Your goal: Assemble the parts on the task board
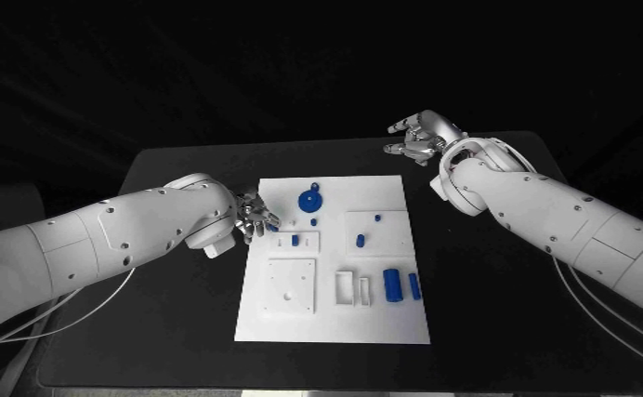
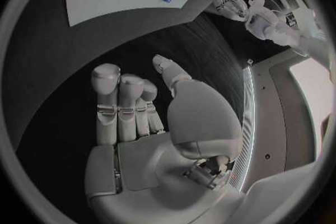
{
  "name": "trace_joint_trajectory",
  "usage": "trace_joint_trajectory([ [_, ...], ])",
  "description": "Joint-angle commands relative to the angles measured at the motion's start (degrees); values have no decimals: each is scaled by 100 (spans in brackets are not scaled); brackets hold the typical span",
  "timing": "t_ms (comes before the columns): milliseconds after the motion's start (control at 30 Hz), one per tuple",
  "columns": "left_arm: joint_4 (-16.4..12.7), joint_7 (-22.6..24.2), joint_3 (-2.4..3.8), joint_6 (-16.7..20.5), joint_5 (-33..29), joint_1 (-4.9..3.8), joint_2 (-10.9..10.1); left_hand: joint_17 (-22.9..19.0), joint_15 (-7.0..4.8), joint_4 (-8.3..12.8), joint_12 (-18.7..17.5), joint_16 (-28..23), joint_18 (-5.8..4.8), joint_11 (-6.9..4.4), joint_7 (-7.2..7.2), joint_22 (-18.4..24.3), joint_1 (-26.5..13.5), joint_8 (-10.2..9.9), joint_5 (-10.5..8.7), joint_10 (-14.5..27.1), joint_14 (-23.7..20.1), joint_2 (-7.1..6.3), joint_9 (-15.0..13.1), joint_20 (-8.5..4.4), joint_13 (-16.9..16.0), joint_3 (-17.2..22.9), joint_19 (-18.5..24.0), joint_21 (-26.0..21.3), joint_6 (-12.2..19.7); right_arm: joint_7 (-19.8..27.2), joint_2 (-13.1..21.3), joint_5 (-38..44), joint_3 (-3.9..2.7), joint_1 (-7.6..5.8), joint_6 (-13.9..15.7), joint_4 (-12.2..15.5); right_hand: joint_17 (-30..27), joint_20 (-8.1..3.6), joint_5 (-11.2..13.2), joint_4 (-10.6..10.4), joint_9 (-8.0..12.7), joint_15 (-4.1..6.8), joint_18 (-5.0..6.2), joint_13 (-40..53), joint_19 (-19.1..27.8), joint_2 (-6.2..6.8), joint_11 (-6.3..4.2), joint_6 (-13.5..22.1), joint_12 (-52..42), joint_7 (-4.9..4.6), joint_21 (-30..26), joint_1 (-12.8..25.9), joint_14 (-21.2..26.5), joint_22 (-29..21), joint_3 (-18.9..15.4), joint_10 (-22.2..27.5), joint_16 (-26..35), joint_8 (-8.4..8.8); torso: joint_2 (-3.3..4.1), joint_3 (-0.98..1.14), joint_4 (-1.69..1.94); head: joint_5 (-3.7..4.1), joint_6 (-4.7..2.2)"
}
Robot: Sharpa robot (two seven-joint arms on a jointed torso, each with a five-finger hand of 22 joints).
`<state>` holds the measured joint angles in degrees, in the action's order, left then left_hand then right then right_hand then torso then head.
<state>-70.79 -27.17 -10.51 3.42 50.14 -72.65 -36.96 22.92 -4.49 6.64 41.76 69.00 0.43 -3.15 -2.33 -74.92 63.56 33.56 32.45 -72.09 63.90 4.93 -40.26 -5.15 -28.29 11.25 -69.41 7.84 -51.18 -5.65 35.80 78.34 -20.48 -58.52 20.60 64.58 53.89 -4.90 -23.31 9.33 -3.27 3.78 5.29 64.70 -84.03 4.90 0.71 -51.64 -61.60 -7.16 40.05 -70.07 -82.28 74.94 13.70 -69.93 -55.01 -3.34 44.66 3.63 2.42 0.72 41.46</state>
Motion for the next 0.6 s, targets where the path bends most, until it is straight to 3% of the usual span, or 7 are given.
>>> trace_joint_trajectory([
  [33,-39,41,-43,318,578,39,35,6,-12,189,-24,-8,-43,6,203,-121,17,-6,38,-53,40,48,-412,-44,-7,161,8,41,-247,30,-11,-21,-2,3,-56,0,0,1,-28,-24,-9,5,86,5,-313,18,-26,-21,21,4,-10,51,-23,362,14,-14,37,0,13,3,-14,-11,2],
  [300,-48,43,-110,390,799,139,76,11,-20,213,-42,-21,-43,1,206,-120,18,-23,48,-81,68,50,-416,-53,-8,163,2,70,-266,30,-19,-20,-2,3,-84,2,0,1,-28,-24,-9,5,86,5,-313,18,-26,-21,21,4,-10,51,-23,362,14,-14,37,0,13,14,-18,-30,42],
  [600,-43,56,-166,459,900,232,125,20,-28,230,-43,-23,-43,-4,208,-120,13,-33,64,-102,90,51,-423,-61,-19,163,-6,96,-278,33,-23,-20,-2,4,-90,6,0,1,-28,-24,-9,5,86,5,-313,18,-26,-21,21,4,-10,51,-23,362,14,-14,37,0,7,11,-16,-18,47],
])
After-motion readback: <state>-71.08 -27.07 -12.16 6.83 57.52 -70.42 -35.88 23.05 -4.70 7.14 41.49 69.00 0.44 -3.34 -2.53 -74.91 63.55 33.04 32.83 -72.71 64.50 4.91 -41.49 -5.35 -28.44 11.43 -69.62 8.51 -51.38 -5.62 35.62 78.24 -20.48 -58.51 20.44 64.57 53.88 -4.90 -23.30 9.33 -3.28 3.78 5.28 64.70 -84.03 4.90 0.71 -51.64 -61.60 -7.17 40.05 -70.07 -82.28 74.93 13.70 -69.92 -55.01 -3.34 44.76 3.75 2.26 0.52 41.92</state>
